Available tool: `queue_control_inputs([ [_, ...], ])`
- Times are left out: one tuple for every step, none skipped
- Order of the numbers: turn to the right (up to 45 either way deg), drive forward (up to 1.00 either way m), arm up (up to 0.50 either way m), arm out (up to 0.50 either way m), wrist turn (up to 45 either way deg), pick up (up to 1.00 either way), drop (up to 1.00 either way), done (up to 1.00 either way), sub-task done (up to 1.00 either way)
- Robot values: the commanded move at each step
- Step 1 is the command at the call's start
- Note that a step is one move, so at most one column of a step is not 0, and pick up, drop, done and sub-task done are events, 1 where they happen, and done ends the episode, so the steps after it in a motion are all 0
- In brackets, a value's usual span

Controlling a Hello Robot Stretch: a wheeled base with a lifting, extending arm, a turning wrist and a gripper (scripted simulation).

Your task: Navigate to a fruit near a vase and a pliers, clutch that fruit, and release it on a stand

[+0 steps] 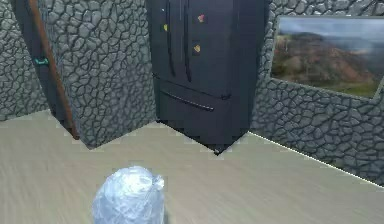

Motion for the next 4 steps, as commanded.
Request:
queue_control_inputs([
  [45.0,0.0,0.0,0.0,0.0,0.0,0.0,0.0,0.0],
  [0.0,1.0,0.0,0.0,0.0,0.0,0.0,0.0,0.0],
  [0.0,0.15,0.0,0.0,0.0,0.0,0.0,0.0,0.0],
  [30.0,0.0,0.0,0.0,0.0,0.0,0.0,0.0,0.0],
])
